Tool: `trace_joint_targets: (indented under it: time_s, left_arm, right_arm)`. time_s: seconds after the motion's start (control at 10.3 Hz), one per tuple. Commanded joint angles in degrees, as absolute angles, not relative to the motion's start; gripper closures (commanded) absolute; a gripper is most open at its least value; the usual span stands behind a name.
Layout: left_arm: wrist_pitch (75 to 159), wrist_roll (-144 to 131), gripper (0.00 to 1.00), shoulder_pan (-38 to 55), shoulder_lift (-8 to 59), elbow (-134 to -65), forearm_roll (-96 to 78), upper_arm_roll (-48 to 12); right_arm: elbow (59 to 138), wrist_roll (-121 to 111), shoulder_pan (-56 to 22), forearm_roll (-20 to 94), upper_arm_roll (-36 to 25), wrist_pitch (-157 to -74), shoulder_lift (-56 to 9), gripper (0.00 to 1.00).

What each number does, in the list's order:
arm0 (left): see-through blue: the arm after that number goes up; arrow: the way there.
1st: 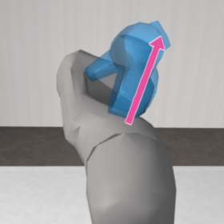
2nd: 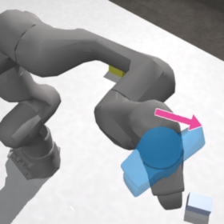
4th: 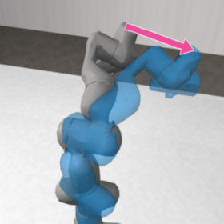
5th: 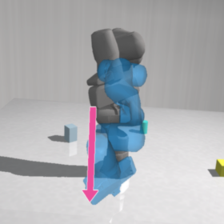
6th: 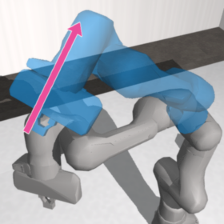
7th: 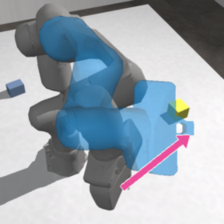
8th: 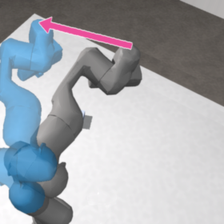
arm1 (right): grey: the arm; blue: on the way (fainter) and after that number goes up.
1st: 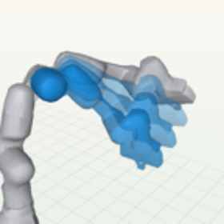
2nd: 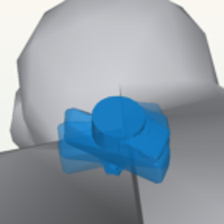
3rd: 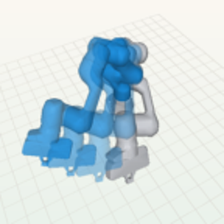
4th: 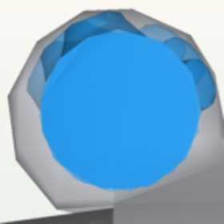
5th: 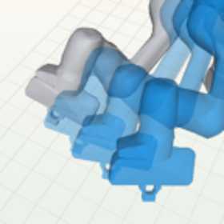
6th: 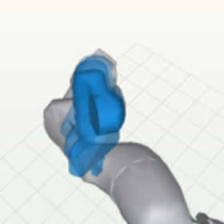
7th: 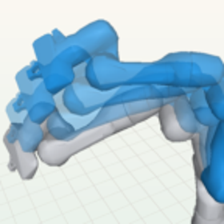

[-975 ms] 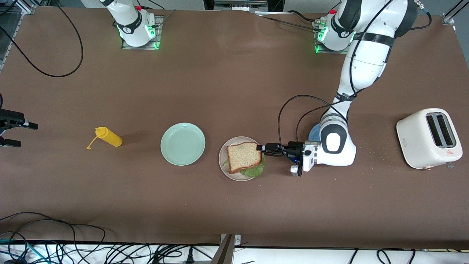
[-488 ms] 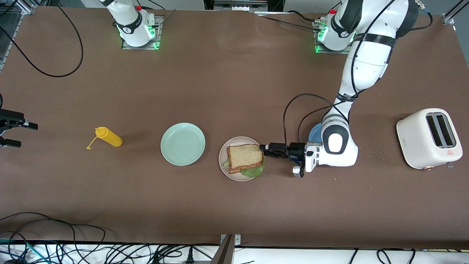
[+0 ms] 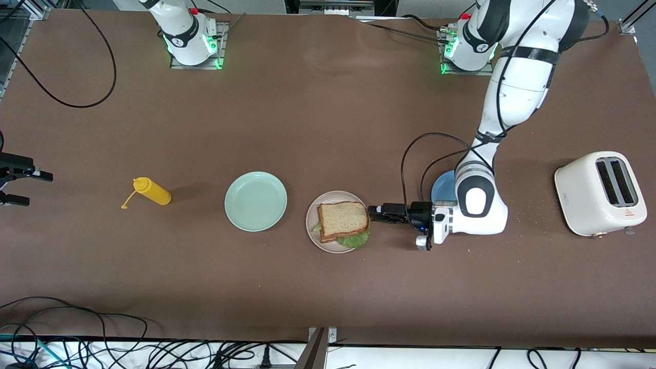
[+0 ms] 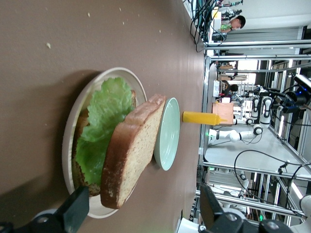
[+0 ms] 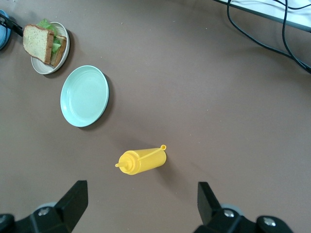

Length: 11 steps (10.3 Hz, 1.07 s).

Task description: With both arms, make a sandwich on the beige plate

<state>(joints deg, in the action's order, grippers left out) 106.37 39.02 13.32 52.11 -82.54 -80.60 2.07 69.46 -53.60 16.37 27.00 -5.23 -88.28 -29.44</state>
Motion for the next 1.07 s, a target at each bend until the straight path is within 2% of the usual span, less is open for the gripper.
trace_joint_targets:
  time_s: [0.0,0.39,0.68,0.98]
  left_arm:
    - [105.3,28.7,0.0,10.9,47.6,-80.6,-69.0,2.0]
    - [104.2,19.7,0.0,8.9,43.3,-80.0,-51.5,3.0]
    - [103.6,16.0,0.0,8.1,38.9,-80.2,-30.6,5.3]
    - [95.0,10.0,0.0,7.3,33.4,-80.2,-11.8,6.1]
  right_arm:
    - [69.2,-53.6,16.7,26.1,-4.7,-88.4,-29.4,0.0]
    - [69.2,-53.5,16.6,26.1,-4.7,-88.3,-29.4,0.0]
    - [69.1,-53.1,16.6,25.9,-4.7,-88.3,-29.4,0.0]
    - [69.1,-52.8,16.1,26.0,-4.5,-88.4,-29.4,0.0]
